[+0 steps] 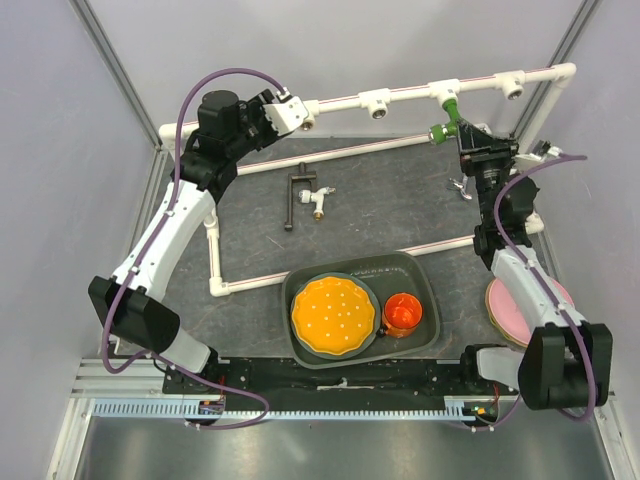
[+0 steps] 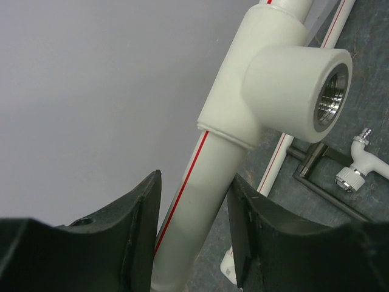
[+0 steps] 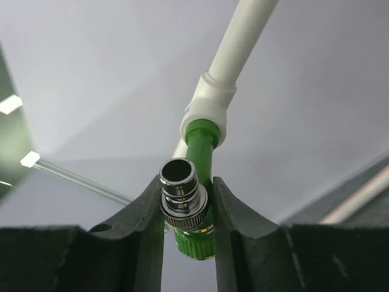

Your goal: Install the water faucets

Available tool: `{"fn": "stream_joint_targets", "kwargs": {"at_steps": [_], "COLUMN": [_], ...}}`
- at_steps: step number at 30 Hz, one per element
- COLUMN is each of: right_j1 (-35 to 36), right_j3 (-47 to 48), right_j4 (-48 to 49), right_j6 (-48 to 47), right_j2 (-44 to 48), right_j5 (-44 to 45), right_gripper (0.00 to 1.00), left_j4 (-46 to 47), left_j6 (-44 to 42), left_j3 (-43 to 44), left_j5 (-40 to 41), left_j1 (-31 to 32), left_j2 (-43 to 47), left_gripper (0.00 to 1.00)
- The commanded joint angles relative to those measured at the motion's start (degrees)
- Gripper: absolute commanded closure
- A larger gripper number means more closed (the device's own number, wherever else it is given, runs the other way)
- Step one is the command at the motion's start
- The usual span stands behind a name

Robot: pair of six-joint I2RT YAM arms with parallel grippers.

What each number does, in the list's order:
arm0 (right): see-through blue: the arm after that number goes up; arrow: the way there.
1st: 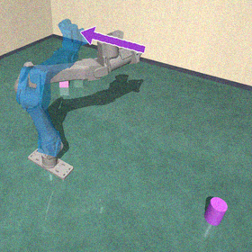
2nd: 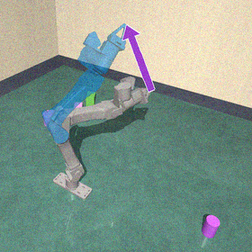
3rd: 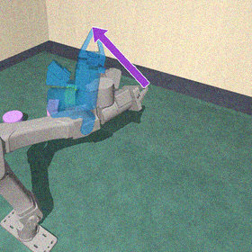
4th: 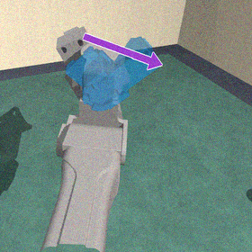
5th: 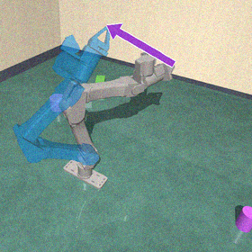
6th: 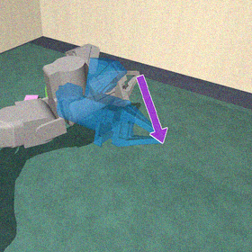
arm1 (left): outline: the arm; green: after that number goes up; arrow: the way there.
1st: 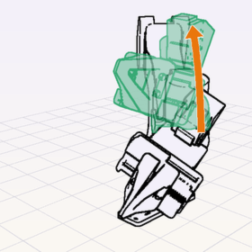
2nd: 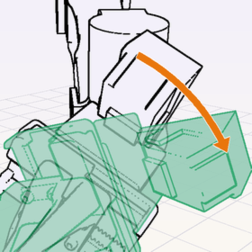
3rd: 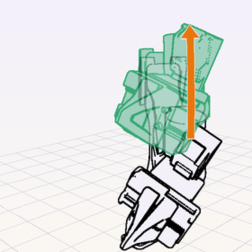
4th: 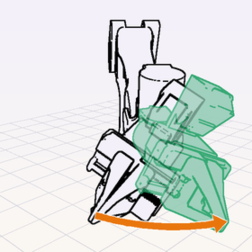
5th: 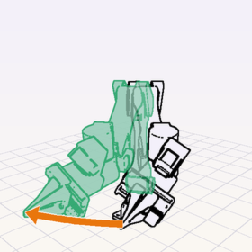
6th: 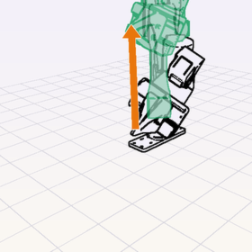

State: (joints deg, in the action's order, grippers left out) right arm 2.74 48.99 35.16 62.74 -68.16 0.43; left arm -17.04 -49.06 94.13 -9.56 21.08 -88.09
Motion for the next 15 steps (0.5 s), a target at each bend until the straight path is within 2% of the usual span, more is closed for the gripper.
{"fn": "stream_joint_targets", "kwargs": {"at_steps": [1,4,5,7,8,10,11,13,14,15], "right_j1": [0.2,0.0,0.0,-0.2,-0.1,-0.5,-0.6,-1.5,-1.9,-2.3], "right_j3": [-4.8,-5.1,-5.5,-5.7,-5.8,-6.0,-6.1,-6.0,-5.6,-5.2], "right_j4": [23.6,25.0,25.6,25.2,24.1,17.9,15.2,7.2,4.2,-2.1], "right_j6": [41.5,44.0,44.5,42.3,39.0,33.9,28.3,22.3,15.9,12.9], "right_j2": [-5.1,-5.3,-5.3,-4.2,-3.4,0.1,1.6,6.3,7.9,11.1], "right_j5": [-3.7,-0.8,0.7,-0.2,-1.3,-2.2,-2.2,-2.1,-1.8,-0.9], "right_gripper": [0.95,0.83,0.66,0.45,0.28,0.12,0.02,0.02,0.02,0.02], "left_j4": [-2.8,-2.7,-2.7,-2.5,-2.6,-2.7,-2.6,-2.7,-2.7,-2.7], "left_j6": [6.3,6.3,6.4,6.3,6.2,6.1,6.0,6.0,5.9,5.8], "left_j3": [-1.0,-1.0,-1.0,-1.1,-1.2,-1.2,-1.2,-1.4,-1.4,-1.5], "left_j5": [-0.7,-0.6,-0.5,-0.7,-0.6,-0.3,-0.3,-0.2,-0.3,-0.2], "left_j1": [0.2,0.2,0.2,0.3,0.3,0.3,0.2,0.3,0.3,0.2], "left_j2": [1.4,1.4,1.4,1.5,1.4,1.4,1.4,1.4,1.5,1.5], "left_gripper": [0.98,0.98,0.98,0.98,0.98,0.98,0.98,0.98,0.98,0.98]}}
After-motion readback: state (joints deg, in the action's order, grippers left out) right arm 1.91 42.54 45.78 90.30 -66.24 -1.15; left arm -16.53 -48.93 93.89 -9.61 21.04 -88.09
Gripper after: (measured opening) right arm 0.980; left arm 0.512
